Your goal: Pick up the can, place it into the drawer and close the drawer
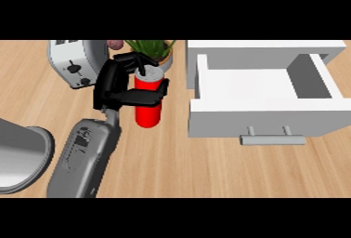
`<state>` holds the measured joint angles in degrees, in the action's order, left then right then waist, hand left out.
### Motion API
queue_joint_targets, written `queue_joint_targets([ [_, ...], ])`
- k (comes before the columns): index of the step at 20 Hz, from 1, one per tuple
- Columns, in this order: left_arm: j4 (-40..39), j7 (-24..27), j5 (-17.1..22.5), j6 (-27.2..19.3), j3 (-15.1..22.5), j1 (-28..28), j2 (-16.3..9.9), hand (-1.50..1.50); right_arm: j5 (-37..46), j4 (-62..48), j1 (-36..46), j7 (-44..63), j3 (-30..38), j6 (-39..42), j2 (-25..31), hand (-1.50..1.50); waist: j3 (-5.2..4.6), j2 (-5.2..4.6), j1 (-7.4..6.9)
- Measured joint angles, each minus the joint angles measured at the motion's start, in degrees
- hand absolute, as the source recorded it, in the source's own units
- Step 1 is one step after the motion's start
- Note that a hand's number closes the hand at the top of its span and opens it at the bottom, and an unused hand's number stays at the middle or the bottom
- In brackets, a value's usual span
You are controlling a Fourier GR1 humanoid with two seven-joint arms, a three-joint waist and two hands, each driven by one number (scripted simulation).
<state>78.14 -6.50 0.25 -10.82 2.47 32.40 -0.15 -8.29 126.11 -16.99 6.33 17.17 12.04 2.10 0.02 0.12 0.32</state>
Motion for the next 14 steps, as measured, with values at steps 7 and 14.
queue_joint_targets([
  [7, -2.2, -6.7, -0.9, -8.1, 6.0, 11.5, 0.1, 1.5, 1.8, 0.3, 0.8, 0.1, -1.6, -0.7, -0.9, -1.5, 0.0, -0.1, 0.39],
  [14, -11.3, -10.1, 1.6, -14.0, 7.8, 25.7, 0.1, 1.5, 0.4, -0.1, 0.5, -0.3, -0.3, 0.4, -0.5, -1.5, 0.01, -0.2, 0.97],
])
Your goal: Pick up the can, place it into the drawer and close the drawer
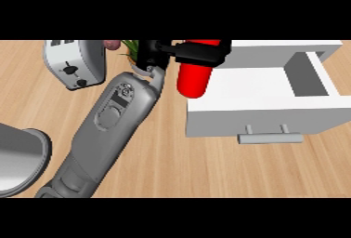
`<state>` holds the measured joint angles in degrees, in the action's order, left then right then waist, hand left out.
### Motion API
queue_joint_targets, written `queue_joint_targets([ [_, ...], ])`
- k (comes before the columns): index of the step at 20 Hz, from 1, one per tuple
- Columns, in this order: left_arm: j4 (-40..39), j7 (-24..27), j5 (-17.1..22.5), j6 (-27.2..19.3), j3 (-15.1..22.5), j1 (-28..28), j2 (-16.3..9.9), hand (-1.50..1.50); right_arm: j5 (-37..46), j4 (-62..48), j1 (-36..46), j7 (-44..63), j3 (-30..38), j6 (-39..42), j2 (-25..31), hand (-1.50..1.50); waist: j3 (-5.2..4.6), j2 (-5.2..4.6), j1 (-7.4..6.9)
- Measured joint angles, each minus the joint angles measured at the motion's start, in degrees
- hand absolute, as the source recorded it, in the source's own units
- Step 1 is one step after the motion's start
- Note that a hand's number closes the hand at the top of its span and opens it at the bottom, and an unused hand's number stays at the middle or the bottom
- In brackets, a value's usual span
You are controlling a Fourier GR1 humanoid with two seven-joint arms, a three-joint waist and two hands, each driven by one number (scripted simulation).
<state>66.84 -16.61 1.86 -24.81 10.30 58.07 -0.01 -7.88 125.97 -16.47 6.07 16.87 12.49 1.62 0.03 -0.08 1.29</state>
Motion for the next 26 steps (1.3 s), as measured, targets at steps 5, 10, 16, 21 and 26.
queue_joint_targets([
  [5, -7.7, 0.9, 3.0, -3.2, 1.5, 7.5, 0.0, 1.5, 1.6, -0.4, 0.2, 0.0, -1.5, -0.6, -0.1, -1.5, 0.0, -0.08, 0.24],
  [10, -16.5, 1.6, 6.2, -5.2, 2.2, 15.0, 0.0, 1.5, 0.3, -0.8, 1.5, 0.8, -0.3, -0.3, 0.7, -1.5, 0.03, -0.21, 0.66],
  [16, -25.4, 4.0, 10.2, -6.1, 4.0, 21.2, 0.0, 1.5, 0.4, -1.3, 3.0, 1.5, -0.5, -0.8, 0.8, -1.5, 0.04, -0.35, 1.2],
  [21, -32.1, 6.6, 13.9, -6.3, 5.8, 25.1, 0.0, 1.5, 2.1, -2.4, 4.3, 1.0, -1.4, -1.1, 0.6, -1.5, 0.06, -0.57, 1.8],
  [26, -36.6, 9.2, 17.7, -6.9, 8.5, 26.6, 0.0, 1.5, 1.1, -2.7, 4.6, 0.8, -0.8, -0.4, 1.2, -1.5, 0.09, -0.74, 2.71],
])
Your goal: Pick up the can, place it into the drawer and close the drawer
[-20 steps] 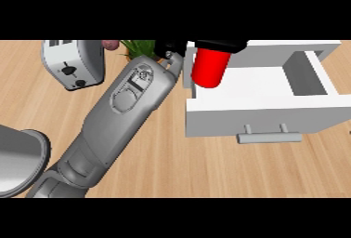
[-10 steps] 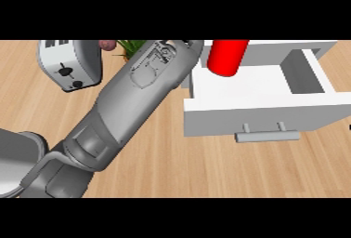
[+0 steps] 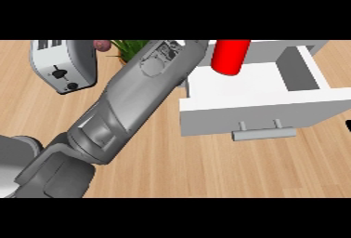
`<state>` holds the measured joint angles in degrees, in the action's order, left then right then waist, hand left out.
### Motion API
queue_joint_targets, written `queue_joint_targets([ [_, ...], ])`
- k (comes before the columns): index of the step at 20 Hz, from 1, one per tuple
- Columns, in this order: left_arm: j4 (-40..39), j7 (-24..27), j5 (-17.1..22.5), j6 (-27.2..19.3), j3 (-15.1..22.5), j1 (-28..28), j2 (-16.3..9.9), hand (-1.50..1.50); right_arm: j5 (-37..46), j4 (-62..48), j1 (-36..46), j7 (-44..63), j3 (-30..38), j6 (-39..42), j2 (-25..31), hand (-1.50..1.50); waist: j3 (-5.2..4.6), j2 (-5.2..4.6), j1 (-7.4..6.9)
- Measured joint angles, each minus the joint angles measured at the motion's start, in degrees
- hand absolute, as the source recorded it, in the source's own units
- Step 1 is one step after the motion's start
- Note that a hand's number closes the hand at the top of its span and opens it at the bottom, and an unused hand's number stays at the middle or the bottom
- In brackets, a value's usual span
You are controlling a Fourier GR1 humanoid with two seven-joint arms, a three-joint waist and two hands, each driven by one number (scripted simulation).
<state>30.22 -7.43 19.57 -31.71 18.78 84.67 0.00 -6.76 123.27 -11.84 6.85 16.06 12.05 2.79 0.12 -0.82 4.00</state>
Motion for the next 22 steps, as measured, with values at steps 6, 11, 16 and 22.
queue_joint_targets([
  [6, -3.0, 2.3, 3.4, -1.9, 4.8, 0.6, 0.0, 1.5, 1.1, -1.5, 1.3, -0.5, -0.8, -0.3, -0.3, -1.5, 0.03, -0.2, 0.8],
  [11, -5.4, 5.7, 5.2, -3.4, 7.6, -0.5, 0.0, 1.5, 1.8, -1.7, 2.4, 0.0, -1.6, -0.8, -0.5, -1.5, 0.03, -0.43, 1.28],
  [16, -7.2, 7.3, 6.4, -4.2, 10.5, -1.3, 0.0, 1.5, 1.6, -2.0, 3.9, 0.5, -1.1, -0.9, 0.2, -1.5, 0.03, -0.56, 1.74],
  [22, -8.5, 8.3, 7.4, -6.0, 14.0, -1.3, 0.0, -1.5, 1.8, -1.8, 4.5, 1.0, -1.5, -0.9, 0.4, -1.5, 0.04, -0.73, 2.58],
])
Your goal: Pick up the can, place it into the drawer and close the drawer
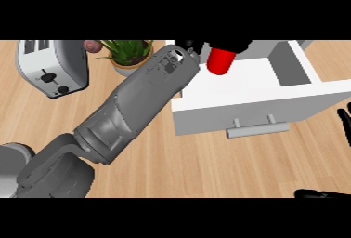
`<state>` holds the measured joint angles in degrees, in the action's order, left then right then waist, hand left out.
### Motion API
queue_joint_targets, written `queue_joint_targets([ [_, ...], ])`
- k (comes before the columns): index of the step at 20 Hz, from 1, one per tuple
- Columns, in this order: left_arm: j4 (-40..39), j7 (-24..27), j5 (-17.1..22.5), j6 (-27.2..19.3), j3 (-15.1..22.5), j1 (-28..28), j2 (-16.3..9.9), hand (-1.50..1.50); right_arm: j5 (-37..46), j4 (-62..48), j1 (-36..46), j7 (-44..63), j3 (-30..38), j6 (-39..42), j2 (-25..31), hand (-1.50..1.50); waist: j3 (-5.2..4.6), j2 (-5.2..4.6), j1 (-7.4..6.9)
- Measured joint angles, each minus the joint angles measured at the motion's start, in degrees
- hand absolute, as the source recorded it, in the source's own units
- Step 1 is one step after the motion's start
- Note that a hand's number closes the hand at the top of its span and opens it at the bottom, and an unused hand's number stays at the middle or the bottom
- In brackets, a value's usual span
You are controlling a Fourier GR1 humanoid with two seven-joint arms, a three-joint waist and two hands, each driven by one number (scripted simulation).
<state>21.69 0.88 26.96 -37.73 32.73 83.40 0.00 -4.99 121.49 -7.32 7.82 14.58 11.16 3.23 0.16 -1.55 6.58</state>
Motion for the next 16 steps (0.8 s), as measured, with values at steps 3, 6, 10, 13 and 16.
queue_joint_targets([
  [3, -0.8, 0.1, 0.9, -1.0, 0.7, 0.2, 0.0, -1.5, -0.3, -0.1, 0.8, 0.4, 0.3, 0.0, 0.6, -1.5, 0.01, -0.15, 0.42],
  [6, -1.1, 0.4, 1.6, -2.5, 1.8, -0.6, 0.0, -1.5, 0.0, 0.0, 0.9, 0.3, -0.4, 0.3, 0.4, -1.5, 0.02, -0.26, 0.81],
  [10, -1.2, 1.3, 2.7, -4.5, 2.6, -1.2, 0.0, -1.5, -0.5, -0.3, 1.7, 0.6, 0.1, 0.4, 1.0, -1.5, 0.01, -0.29, 0.92],
  [13, -0.7, 2.0, 3.8, -5.8, 3.2, -2.2, 0.0, -1.5, -0.2, 0.7, 1.7, 1.3, -0.6, 0.1, 0.6, -1.5, -0.01, -0.28, 1.06],
  [16, -0.6, 2.1, 5.0, -6.7, 3.3, -2.0, 0.0, -1.5, 0.7, 1.4, 1.3, 0.6, -0.8, 0.3, 0.9, -1.5, -0.02, -0.26, 1.11],
])
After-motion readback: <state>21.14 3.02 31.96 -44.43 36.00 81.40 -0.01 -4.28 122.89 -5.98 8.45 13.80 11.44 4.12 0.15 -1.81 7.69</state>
